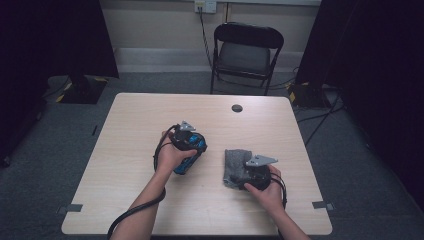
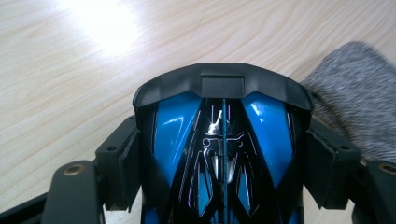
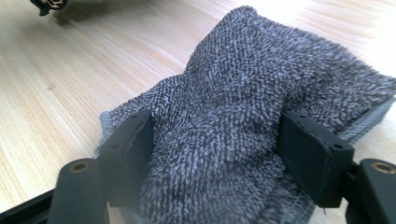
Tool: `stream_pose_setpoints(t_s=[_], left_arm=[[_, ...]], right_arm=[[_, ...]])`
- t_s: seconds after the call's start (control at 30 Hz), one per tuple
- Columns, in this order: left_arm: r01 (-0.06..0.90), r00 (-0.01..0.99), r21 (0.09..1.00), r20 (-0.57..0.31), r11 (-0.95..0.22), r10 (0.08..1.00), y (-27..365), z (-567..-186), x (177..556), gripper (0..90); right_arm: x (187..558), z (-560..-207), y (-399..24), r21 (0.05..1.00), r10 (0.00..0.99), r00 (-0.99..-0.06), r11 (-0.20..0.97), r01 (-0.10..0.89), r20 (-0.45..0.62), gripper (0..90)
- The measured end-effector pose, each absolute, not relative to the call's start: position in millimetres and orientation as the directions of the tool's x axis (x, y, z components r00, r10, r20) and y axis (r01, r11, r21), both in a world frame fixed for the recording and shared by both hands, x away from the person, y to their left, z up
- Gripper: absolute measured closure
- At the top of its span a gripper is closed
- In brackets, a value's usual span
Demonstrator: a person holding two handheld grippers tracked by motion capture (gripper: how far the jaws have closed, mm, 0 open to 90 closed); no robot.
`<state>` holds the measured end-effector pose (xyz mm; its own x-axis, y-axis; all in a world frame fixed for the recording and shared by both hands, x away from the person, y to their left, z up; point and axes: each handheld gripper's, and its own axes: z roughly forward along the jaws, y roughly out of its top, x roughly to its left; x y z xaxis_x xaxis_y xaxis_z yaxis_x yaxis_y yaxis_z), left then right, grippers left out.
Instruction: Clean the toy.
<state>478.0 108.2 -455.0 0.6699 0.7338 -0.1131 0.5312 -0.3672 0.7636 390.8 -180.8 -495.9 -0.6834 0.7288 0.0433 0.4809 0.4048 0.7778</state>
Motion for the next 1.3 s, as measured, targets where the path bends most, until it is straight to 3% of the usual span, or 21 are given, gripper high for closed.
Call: stream_pose_setpoints(t_s=[0.2, 0.5, 0.73, 0.83, 0.97, 1.03, 1.3], left_arm=[[0.512, 0.677, 0.778, -0.104, -0.365, 0.729, 114, -446, 471, 25.6], [0.492, 0.692, 0.794, -0.108, -0.357, 0.714, 115, -435, 462, 25.5], [0.473, 0.714, 0.801, -0.104, -0.368, 0.693, 108, -432, 455, 25.6], [0.467, 0.724, 0.803, -0.106, -0.371, 0.682, 105, -431, 452, 25.5], [0.465, 0.735, 0.807, -0.123, -0.364, 0.667, 102, -429, 449, 25.5], [0.458, 0.741, 0.808, -0.118, -0.37, 0.661, 102, -428, 448, 25.6], [0.439, 0.759, 0.818, -0.117, -0.371, 0.641, 101, -421, 441, 25.5]], right_arm=[[387, -489, -177, 0.763, 0.778, -0.627, 0.383, 0.52, 0.038, 23.8], [386, -477, -175, 0.743, 0.822, -0.556, 0.295, 0.601, 0.123, 29.0], [385, -491, -167, 0.717, 0.824, -0.566, 0.381, 0.584, 0.022, 30.6], [385, -492, -167, 0.716, 0.832, -0.555, 0.382, 0.585, 0.009, 40.2], [392, -488, -173, 0.7, 0.844, -0.536, 0.376, 0.607, 0.012, 64.7], [395, -485, -174, 0.685, 0.84, -0.542, 0.387, 0.618, 0.015, 70.6], [408, -472, -180, 0.678, 0.801, -0.597, 0.415, 0.607, 0.045, 75.2]])
